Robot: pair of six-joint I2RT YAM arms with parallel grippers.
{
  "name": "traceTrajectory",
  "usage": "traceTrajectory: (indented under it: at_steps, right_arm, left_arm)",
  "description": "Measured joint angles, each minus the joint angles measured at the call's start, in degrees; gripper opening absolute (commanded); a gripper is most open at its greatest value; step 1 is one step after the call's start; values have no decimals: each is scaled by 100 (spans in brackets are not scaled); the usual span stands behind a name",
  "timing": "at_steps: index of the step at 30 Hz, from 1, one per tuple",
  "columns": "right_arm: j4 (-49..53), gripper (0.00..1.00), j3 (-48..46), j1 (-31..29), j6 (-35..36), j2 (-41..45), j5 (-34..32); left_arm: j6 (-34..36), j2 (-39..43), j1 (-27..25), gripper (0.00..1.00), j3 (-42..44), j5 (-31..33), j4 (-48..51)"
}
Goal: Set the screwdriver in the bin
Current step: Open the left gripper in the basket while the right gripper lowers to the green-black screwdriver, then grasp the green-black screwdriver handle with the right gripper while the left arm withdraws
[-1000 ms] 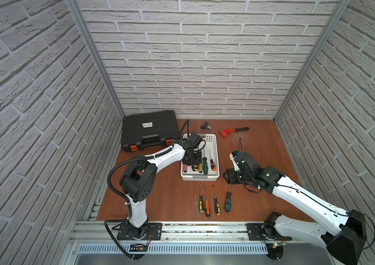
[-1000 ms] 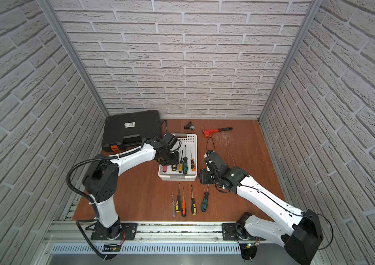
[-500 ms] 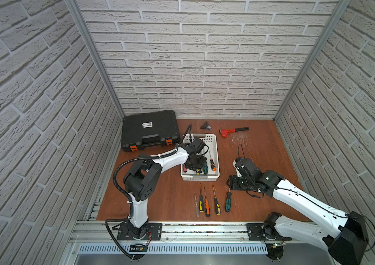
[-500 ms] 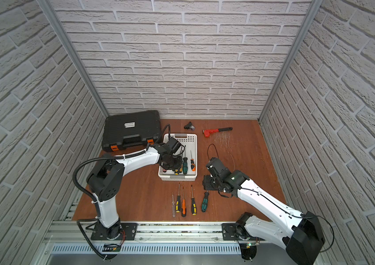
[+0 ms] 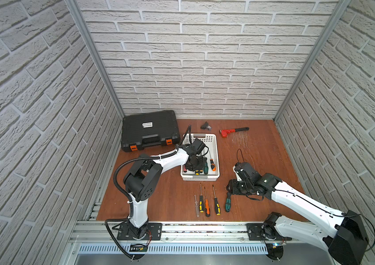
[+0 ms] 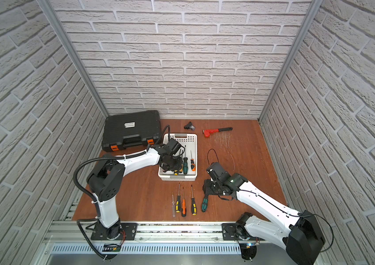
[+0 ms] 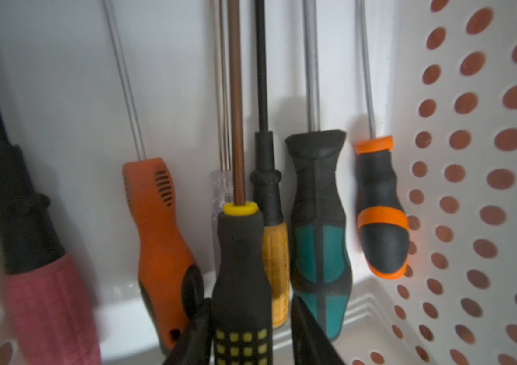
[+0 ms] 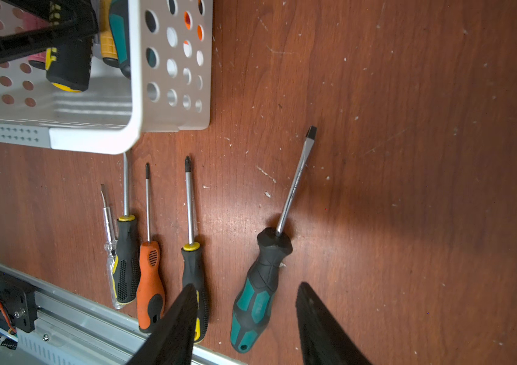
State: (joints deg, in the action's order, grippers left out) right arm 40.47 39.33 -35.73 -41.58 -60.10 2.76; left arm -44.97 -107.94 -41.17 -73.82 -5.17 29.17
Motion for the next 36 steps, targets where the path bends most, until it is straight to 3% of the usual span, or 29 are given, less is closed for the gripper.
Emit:
traceTrajectory:
  at_steps: [9, 15, 20, 29, 36]
  right_arm:
    - [-7, 53, 0, 0, 7, 227, -24]
    - [116, 54, 109, 0, 109, 216, -103]
    - [175, 56, 212, -92, 72, 236, -168]
    - [352, 64, -326, -883, -852, 229, -251]
    - [129, 55, -321, -1040, -1200, -599, -251]
  left_arm:
    - [101, 667, 0, 46, 9, 166, 192]
    - [142, 1827, 0, 48, 260, 282, 251]
    - [122, 2863, -42, 50, 925, 522, 352]
    - [-299, 4743, -133, 56, 2420, 1471, 675]
    - [-435, 5058, -17, 56, 2758, 1773, 715]
